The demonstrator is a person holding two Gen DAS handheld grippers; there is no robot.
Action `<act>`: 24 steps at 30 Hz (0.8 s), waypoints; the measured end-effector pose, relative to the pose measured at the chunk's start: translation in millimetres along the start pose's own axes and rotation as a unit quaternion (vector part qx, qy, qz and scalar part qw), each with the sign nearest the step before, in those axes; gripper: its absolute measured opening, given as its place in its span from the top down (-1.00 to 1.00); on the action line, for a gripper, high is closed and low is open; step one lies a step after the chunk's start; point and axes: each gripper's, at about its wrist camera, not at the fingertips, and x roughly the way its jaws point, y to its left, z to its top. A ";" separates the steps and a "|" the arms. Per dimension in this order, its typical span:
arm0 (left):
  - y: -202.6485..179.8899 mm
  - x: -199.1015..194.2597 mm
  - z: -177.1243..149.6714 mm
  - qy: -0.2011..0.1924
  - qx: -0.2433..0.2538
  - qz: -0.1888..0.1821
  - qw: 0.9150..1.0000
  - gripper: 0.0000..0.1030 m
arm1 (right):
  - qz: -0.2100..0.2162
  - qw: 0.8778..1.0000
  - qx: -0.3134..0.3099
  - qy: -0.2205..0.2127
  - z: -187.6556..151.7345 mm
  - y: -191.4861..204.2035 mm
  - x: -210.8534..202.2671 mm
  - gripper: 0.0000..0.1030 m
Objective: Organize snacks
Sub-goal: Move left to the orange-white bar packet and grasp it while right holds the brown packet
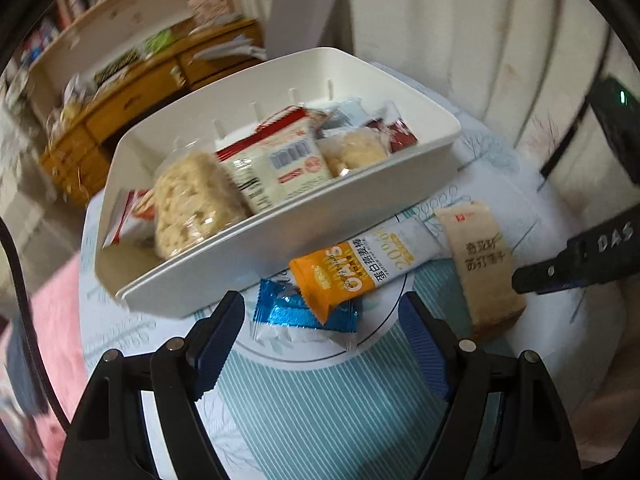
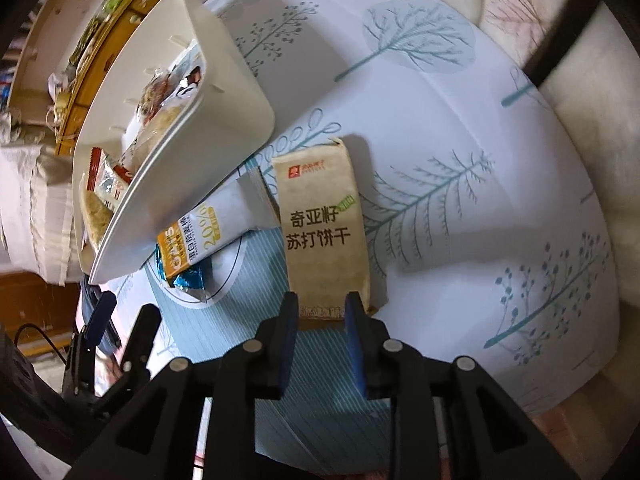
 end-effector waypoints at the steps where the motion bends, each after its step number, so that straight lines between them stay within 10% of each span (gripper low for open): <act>1: -6.3 2.8 -0.6 -0.007 0.020 0.002 1.000 -0.52 | 0.003 1.000 0.005 -0.003 -1.5 -1.6 1.5 0.29; 13: -42.8 35.8 -8.1 -0.034 0.157 0.073 0.984 -0.52 | 0.008 0.999 -0.011 -0.031 -14.9 -1.6 18.8 -0.30; 24: -50.1 58.7 -1.9 -0.035 0.221 0.082 0.971 -0.36 | -0.020 0.998 -0.039 -0.045 -18.9 0.2 31.6 -0.33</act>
